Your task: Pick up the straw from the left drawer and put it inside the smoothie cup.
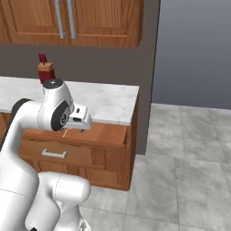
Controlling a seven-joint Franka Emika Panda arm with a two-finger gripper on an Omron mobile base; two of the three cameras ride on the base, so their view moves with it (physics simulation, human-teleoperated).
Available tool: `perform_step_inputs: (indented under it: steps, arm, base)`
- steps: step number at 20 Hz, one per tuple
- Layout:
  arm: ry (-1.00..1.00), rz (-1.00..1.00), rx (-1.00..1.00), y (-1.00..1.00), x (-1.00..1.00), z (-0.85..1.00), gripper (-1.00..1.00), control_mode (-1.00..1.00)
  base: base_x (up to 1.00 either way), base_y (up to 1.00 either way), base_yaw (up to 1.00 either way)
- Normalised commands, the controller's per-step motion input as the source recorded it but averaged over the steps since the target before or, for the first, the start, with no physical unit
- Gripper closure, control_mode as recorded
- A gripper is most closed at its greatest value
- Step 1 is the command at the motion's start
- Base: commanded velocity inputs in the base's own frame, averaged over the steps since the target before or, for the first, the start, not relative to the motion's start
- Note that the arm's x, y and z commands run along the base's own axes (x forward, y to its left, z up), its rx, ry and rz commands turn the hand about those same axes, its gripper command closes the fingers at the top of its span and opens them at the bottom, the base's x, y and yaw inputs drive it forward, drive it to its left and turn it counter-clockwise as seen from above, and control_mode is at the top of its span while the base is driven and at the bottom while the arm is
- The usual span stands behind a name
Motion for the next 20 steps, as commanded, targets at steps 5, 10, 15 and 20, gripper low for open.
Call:
perform_step_inputs:
  steps: [5, 10, 15, 20]
  arm:
    - [0.0, 0.0, 0.0, 0.0, 0.0, 0.0, -1.0, 1.0]
    - [0.0, 0.0, 0.0, 0.0, 0.0, 0.0, -1.0, 1.0]
    - [0.0, 0.0, 0.0, 0.0, 0.0, 0.0, -1.0, 1.0]
    - [0.0, 0.0, 0.0, 0.0, 0.0, 0.0, -1.0, 1.0]
  base:
    - [0.0, 0.78, 0.0]
    - [0.01, 0.59, -0.02]
    - [0.04, 0.38, -0.02]
    - [0.13, 0.31, -0.03]
